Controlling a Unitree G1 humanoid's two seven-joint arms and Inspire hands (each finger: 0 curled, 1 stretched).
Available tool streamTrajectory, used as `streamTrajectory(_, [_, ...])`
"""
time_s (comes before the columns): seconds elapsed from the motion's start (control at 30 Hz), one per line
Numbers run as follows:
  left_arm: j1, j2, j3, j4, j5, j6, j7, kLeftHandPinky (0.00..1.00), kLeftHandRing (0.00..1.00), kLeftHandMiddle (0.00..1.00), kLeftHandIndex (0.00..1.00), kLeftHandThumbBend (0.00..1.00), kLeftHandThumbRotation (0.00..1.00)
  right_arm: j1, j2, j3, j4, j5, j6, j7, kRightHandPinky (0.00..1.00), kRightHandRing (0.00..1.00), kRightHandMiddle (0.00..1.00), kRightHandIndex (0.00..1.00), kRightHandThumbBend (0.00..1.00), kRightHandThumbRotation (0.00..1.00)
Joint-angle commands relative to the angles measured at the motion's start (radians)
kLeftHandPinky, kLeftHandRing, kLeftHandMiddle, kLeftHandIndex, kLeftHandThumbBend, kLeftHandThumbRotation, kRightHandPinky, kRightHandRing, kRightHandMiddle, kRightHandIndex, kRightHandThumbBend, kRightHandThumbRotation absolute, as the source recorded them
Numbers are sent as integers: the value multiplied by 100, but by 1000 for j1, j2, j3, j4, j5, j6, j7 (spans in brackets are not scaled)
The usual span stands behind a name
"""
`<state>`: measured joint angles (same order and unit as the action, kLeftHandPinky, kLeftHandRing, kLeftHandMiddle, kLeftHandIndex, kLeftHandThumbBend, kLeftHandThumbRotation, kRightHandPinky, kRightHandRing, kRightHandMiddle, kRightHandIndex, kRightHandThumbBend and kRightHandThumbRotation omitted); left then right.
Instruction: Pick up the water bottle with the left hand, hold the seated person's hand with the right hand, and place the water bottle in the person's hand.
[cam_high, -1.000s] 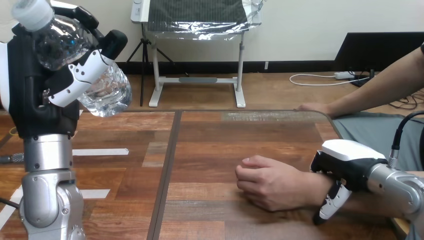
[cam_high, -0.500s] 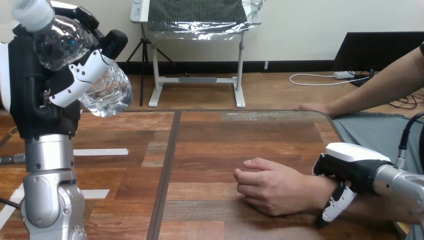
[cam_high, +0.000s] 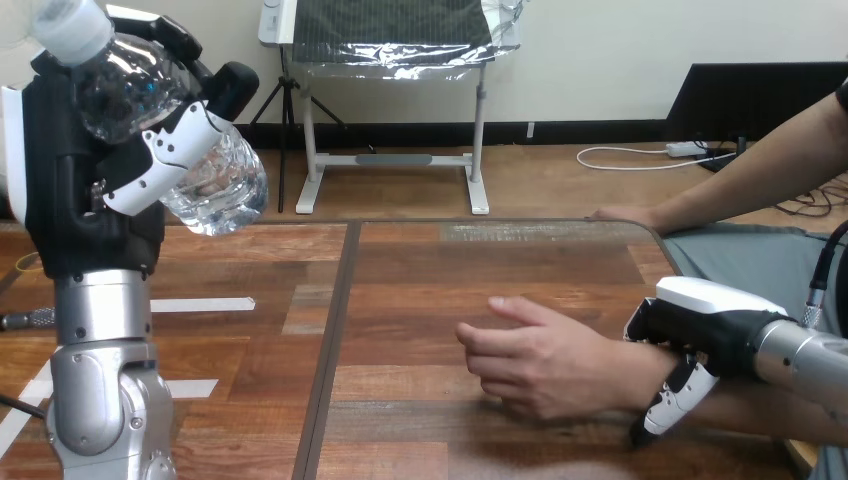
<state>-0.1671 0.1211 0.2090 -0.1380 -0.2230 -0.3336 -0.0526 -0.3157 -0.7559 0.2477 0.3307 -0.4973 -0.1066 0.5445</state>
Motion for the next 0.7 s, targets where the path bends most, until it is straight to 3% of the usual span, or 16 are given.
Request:
streamTrajectory(0.0, [-62,-1,-8,13,11,-12,-5,21,26,33,39,58,0,-24,-1,-20,-6,30,1,14,17,23,32,34,79,10])
streamTrajectory(0.4, [-70,3,-15,52,35,-30,-10,22,27,33,39,58,0,-54,-22,-50,-11,62,-1,51,17,23,30,32,80,10])
streamTrajectory(0.67, [-70,0,-22,63,69,-29,-3,22,27,33,39,59,0,-75,-33,-50,-5,66,-3,60,19,24,31,33,80,12])
